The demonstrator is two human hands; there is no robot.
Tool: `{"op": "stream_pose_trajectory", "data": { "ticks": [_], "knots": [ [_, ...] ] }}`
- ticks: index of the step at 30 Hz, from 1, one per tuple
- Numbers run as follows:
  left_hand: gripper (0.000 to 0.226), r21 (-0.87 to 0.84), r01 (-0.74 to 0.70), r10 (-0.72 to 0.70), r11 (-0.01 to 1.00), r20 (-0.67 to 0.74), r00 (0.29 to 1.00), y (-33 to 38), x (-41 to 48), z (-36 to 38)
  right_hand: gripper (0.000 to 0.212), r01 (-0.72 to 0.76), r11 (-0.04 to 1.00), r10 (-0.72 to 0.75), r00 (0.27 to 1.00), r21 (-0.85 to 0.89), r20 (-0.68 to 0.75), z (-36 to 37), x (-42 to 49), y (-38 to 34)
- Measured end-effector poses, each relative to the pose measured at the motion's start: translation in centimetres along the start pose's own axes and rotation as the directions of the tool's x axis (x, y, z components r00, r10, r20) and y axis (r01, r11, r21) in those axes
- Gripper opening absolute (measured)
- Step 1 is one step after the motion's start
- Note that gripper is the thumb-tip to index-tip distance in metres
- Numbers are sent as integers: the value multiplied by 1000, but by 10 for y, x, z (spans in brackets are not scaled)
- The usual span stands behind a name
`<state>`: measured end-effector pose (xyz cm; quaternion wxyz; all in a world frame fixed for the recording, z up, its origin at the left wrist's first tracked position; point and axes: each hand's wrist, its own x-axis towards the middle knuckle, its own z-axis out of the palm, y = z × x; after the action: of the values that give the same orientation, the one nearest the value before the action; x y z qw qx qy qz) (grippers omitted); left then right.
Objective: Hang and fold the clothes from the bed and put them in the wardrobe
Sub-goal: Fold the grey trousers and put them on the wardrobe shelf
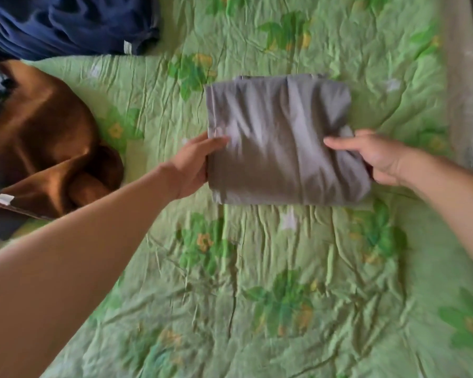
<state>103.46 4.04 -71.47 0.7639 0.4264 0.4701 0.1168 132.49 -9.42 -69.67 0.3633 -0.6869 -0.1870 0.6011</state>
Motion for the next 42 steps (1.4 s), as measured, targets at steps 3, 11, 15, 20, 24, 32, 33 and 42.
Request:
{"op": "stream_pose_trajectory", "data": {
  "ticks": [3,11,15,20,24,32,33,42],
  "knots": [
    [42,11,116,-116,993,69,991,-23,5,-8,70,-320,947,311,934,19,177,-4,5,19],
    [30,387,-69,48,920,63,997,-35,-8,-19,65,-134,987,120,983,92,142,-10,16,54],
    [24,103,-137,139,985,-14,990,-22,8,-1,17,-50,941,13,994,334,113,-8,28,36],
    [33,68,48,-43,997,-71,997,-42,16,-1,22,-290,901,247,954,321,169,-6,36,59],
    [31,58,183,-182,981,-13,983,-47,3,-2,24,-371,881,326,926,294,191,-4,26,68],
    [29,63,263,-261,963,-35,965,-66,-28,0,23,-389,890,355,918,237,175,10,-9,88],
    [28,58,275,-273,960,-37,961,-72,-35,1,24,-391,889,358,918,236,171,12,-17,93],
    [35,-9,421,-421,907,-19,907,-147,-126,6,21,-495,839,457,866,224,203,38,-103,159]
  ]
}}
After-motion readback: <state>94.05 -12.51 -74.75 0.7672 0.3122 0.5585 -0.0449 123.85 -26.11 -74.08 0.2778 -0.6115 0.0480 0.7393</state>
